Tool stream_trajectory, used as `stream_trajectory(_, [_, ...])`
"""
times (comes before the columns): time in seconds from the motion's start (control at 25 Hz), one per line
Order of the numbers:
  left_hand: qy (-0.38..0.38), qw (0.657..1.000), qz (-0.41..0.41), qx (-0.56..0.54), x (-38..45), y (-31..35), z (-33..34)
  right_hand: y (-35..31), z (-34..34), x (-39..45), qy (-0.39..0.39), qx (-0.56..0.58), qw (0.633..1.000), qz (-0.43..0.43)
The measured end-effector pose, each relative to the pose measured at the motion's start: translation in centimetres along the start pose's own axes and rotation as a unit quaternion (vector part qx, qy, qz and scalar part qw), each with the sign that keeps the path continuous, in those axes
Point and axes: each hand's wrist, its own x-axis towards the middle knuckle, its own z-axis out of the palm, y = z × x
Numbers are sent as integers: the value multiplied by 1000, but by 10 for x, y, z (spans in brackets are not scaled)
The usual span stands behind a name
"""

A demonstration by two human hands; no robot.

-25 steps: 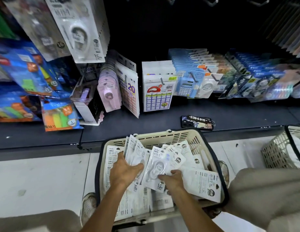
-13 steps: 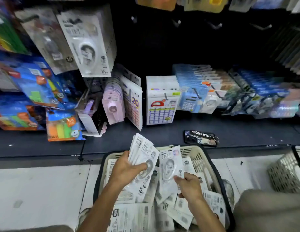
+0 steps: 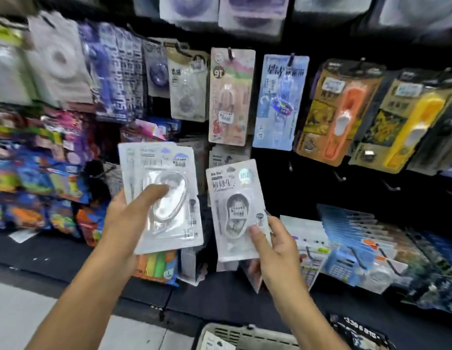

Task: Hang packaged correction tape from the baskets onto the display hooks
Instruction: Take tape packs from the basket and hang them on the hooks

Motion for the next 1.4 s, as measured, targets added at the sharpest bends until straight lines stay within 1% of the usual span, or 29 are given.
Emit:
stream_trajectory(0.08, [8, 998, -28, -46, 3, -2, -5, -15, 20, 23, 21, -11, 1000, -9])
stream_trajectory(0.2, [-10, 998, -36, -52, 5, -3, -5, -24, 36, 44, 33, -37, 998, 30])
stream_trajectory(0.32, [-22, 998, -30, -59, 8, -4, -3, -16, 38, 42, 66, -101, 993, 5])
stream_trajectory(0.48, [-24, 997, -26, -73, 13, -2, -2, 1, 39, 36, 73, -128, 989, -11])
stream_trajectory(0.52, [-28, 996, -26, -75, 14, -2, -1, 1, 41, 40, 71, -132, 989, 4])
stream_trajectory(0.56, [-34, 996, -27, -77, 14, -3, 0, 0, 44, 46, 59, -115, 991, 43])
stream_trajectory(0.6, [-39, 996, -29, -76, 15, -4, 0, -4, 48, 52, 40, -71, 991, 107])
stream_trajectory(0.64, [-41, 996, -31, -74, 15, -5, 1, -6, 50, 55, 15, -12, 984, 179])
stream_trajectory(0.68, [-43, 996, -33, -73, 15, -7, 1, -4, 47, 54, -9, 19, 973, 232])
stream_trajectory(0.72, [-45, 996, -36, -73, 16, -8, 0, -1, 44, 53, -12, -1, 967, 255])
stream_trajectory(0.76, [-50, 995, -36, -74, 17, -9, 0, 1, 40, 50, 5, -78, 968, 238])
stream_trajectory(0.8, [-52, 996, -33, -69, 18, -10, -1, 1, 37, 49, 54, -168, 965, 195])
stream_trajectory(0.84, [-54, 996, -27, -59, 19, -12, -1, 3, 34, 48, 80, -185, 971, 126])
stream_trajectory(0.88, [-56, 997, -21, -48, 19, -13, 1, 1, 31, 45, 72, -121, 988, 68])
stream_trajectory(0.92, [-58, 997, -17, -41, 20, -15, 4, -4, 32, 42, 23, -17, 999, 39])
stream_trajectory(0.96, [-64, 997, -15, -34, 19, -17, 8, -8, 36, 39, -48, 56, 997, 25])
stream_trajectory(1.0, [-78, 996, -15, -27, 18, -19, 12, -14, 41, 36, -107, 78, 991, 12])
stream_trajectory(1.04, [-96, 995, -20, -25, 16, -20, 17, -20, 46, 34, -140, 82, 987, 6])
stream_trajectory(1.08, [-110, 993, -28, -31, 15, -22, 21, -25, 50, 35, -138, 89, 986, 8])
stream_trajectory(1.16, [-113, 991, -45, -50, 13, -20, 24, -33, 49, 38, -97, 138, 985, 29])
stream_trajectory(1.24, [-70, 995, -35, -55, 15, -16, 18, -32, 40, 42, -61, 177, 981, 55])
stream_trajectory(1.28, [-37, 998, -21, -56, 16, -14, 13, -29, 36, 43, -46, 166, 983, 61])
stream_trajectory(1.32, [-10, 998, -5, -62, 18, -11, 7, -25, 33, 44, -31, 132, 989, 63])
stream_trajectory(1.4, [20, 996, 10, -84, 21, -4, -1, -17, 33, 46, 7, 1, 999, 43])
